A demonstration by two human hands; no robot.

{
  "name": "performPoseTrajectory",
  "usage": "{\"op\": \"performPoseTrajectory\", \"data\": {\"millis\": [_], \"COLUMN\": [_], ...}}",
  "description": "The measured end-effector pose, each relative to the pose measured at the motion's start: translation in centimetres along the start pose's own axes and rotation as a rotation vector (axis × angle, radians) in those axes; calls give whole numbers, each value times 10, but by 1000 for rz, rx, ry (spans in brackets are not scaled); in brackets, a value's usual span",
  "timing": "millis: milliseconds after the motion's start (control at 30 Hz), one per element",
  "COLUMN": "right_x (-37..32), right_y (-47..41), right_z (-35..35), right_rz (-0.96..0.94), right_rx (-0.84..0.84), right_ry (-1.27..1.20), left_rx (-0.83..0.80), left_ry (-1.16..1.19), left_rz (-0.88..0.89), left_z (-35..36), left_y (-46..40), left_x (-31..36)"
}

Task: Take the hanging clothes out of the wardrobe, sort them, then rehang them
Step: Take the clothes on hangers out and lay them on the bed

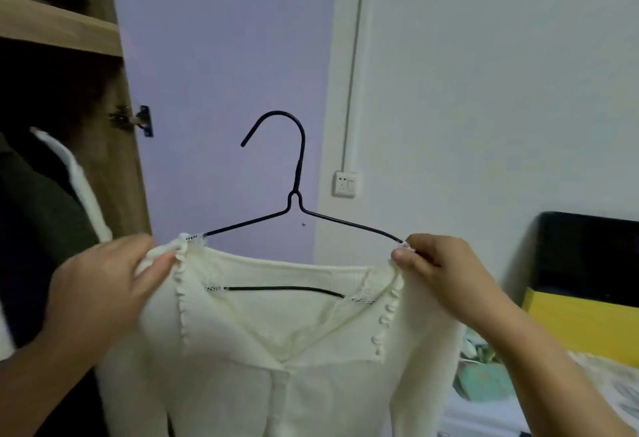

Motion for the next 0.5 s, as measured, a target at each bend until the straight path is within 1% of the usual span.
{"op": "performPoseTrajectory", "data": {"millis": [100, 167, 267, 400, 500], "right_x": [32, 47, 66, 76, 74], "right_y": [42, 69, 107, 161, 205], "right_z": [-28, -45, -66, -87, -96], "right_rz": [97, 148, 244, 404, 544], "right_rx": [197, 294, 409, 551, 651], "right_ry": [46, 81, 166, 251, 310], "left_rx": [20, -6, -81, -103, -153], "left_ry": [45, 73, 150, 295, 421], "left_rz": [204, 288, 419, 663, 793], "left_z": [23, 41, 73, 107, 129], "left_y": [-12, -24, -41, -61, -73], "left_x": [60, 92, 132, 189, 233]}}
Point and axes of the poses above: each hand's wrist, its own y-axis away from the middle knuckle, its own z-axis out of the palm, x = y × z, the point moved 2 cm from there along -y, towards the middle knuckle, and after that the axes turned 12 degrees about -x, right-handed, at the moved point
